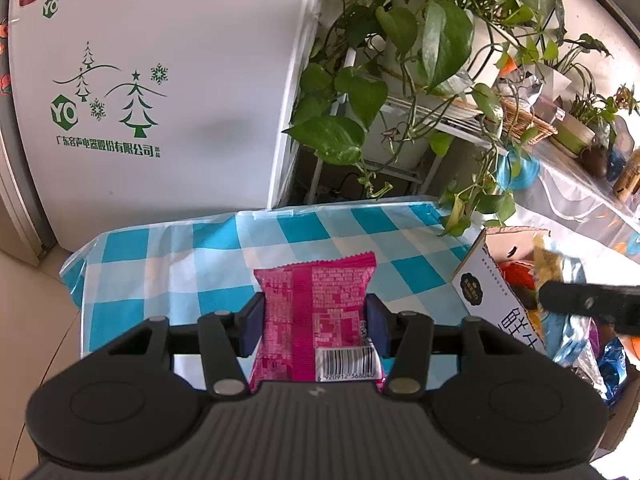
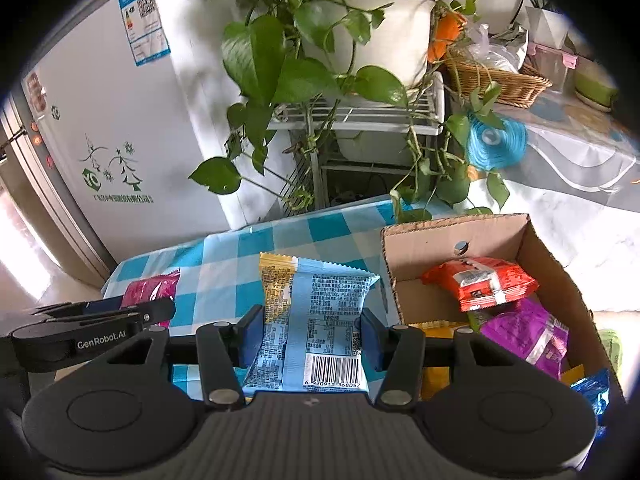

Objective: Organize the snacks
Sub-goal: 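Lift the pink packet with the left tool while the right tool carries its packet to the box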

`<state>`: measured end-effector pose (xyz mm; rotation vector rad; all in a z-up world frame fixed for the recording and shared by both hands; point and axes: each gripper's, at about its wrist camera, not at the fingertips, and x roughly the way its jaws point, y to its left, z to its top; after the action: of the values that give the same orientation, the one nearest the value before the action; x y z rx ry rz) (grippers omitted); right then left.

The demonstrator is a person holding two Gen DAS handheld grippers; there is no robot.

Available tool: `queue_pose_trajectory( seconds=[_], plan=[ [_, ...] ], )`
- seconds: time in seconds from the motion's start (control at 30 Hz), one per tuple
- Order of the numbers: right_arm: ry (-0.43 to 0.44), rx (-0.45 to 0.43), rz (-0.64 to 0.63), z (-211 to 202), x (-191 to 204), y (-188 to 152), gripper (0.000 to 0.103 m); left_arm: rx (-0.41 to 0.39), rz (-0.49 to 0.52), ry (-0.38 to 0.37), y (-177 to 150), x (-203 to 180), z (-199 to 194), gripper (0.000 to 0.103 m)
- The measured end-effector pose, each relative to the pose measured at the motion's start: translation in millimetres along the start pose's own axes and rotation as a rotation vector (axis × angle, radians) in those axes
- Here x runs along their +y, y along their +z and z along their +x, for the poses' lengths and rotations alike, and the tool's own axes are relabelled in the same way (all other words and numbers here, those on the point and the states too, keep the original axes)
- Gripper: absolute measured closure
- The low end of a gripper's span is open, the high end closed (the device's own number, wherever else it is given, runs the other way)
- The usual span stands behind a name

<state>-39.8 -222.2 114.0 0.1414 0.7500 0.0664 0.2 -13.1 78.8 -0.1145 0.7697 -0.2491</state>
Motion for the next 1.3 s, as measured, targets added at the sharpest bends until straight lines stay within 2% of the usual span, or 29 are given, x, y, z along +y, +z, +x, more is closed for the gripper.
queue_pose_trajectory(
  seconds=[0.17,0.37,0.53,0.87,1.0,1.3],
  plan=[
    [0.012,-0.029,0.027,-12.3,-18.2,4.9,0.046,-0.007,-0.038,0.016,-9.1,1.1,-8.1,0.052],
    [-0.013,-0.056,0.06,-27.4,-46.2,5.0,0.046,0.041,-0.123,0.013,-32.1,-4.1,-14.6,0.052],
    [-0.016,-0.077,0.089,-41.8,-69.7,2.8,0.046,0.046,-0.095,-0.009,-36.6,-29.7,-23.4,0.052],
    [-0.047,-0.144,0.193,-75.7,-127.8,-1.6,0.046,0.034,-0.023,-0.111,-26.0,-99.5,-31.7,0.052],
    [-0.049,-0.168,0.253,-85.4,-153.0,-3.2,0.046,0.039,-0.018,-0.18,-22.9,-130.0,-30.1,0.052],
    [-0.064,-0.151,0.364,-79.8,-182.0,-3.2,0.046,0.079,-0.008,-0.31,-24.1,-191.0,-13.4,0.052]
  ],
)
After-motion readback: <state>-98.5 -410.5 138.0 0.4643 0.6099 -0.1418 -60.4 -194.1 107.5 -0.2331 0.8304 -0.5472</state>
